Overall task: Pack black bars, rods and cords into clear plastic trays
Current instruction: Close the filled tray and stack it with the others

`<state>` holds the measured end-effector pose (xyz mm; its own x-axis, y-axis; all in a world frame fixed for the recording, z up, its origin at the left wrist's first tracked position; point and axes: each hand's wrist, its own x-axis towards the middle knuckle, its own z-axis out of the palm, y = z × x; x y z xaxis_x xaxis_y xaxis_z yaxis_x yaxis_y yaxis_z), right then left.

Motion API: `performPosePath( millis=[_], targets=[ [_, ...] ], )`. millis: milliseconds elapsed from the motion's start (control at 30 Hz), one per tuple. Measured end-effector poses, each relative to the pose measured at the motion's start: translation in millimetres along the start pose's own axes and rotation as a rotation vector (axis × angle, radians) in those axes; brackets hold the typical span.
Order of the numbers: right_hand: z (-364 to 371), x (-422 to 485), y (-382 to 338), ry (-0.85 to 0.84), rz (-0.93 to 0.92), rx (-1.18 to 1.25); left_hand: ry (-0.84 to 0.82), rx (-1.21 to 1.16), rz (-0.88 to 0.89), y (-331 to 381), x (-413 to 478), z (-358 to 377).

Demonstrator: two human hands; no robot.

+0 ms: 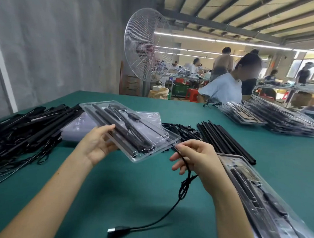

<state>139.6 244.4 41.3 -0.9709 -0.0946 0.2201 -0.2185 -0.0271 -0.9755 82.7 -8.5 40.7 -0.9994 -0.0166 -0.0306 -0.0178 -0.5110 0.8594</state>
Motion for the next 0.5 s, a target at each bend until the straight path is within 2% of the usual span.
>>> performPosePath(
  millis=[167,300,400,500],
  targets=[
    [-16,-6,-2,-0.211,0.089,0.147,-0.015,0.024,0.018,3,-2,0],
    [-26,-7,6,-0.294,0.146,0.208,-0.014,0.051,0.079,3,-5,6],
    [-19,-1,10,-0.196,0.191,0.377,-0.043,-0.005,0.095,7,-7,10],
    [-13,7,16,0.025,0.267,0.742,-0.067,-0.084,0.079,13,-8,14]
  ],
)
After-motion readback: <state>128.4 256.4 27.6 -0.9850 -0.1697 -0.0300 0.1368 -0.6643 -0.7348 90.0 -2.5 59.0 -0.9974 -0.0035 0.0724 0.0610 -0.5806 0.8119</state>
